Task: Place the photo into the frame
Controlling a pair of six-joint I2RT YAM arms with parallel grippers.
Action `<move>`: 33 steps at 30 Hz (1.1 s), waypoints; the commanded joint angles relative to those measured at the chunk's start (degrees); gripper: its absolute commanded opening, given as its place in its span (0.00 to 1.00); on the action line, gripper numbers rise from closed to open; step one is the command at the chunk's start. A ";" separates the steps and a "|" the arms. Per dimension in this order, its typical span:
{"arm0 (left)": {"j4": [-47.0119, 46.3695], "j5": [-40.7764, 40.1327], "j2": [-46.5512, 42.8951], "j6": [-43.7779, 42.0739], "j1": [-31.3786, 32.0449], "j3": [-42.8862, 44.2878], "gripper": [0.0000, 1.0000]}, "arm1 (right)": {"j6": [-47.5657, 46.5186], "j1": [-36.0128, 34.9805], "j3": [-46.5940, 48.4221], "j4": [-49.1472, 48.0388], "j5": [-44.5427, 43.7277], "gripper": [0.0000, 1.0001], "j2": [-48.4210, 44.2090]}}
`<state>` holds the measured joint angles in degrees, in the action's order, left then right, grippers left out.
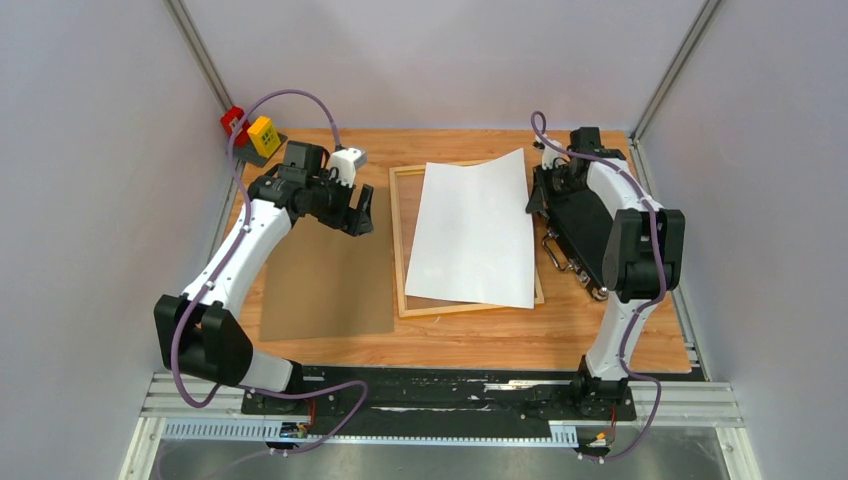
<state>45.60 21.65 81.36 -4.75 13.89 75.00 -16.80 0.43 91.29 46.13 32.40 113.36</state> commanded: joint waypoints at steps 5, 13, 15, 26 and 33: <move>-0.60 -0.21 0.18 -1.18 -0.02 -0.37 0.89 | -6.03 -1.88 2.39 0.64 1.76 0.00 -1.67; -0.51 -0.42 -0.04 -1.28 0.00 -0.55 0.89 | -2.71 -2.16 4.43 -0.54 2.94 0.06 0.56; -0.51 -0.45 -0.01 -1.37 0.00 -0.50 0.89 | -0.79 -2.12 3.86 -1.49 3.30 0.10 0.67; -0.48 -0.20 -0.68 -1.55 0.00 -0.86 0.89 | 9.54 0.37 -4.81 -12.10 9.24 0.24 -0.29; -0.91 -0.13 -0.88 -1.42 -0.01 -1.25 0.89 | 16.32 2.82 -12.11 -20.53 13.63 0.25 -1.61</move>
<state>45.58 21.28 81.52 -5.13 13.89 73.91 -5.56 2.35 82.24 33.34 41.63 113.43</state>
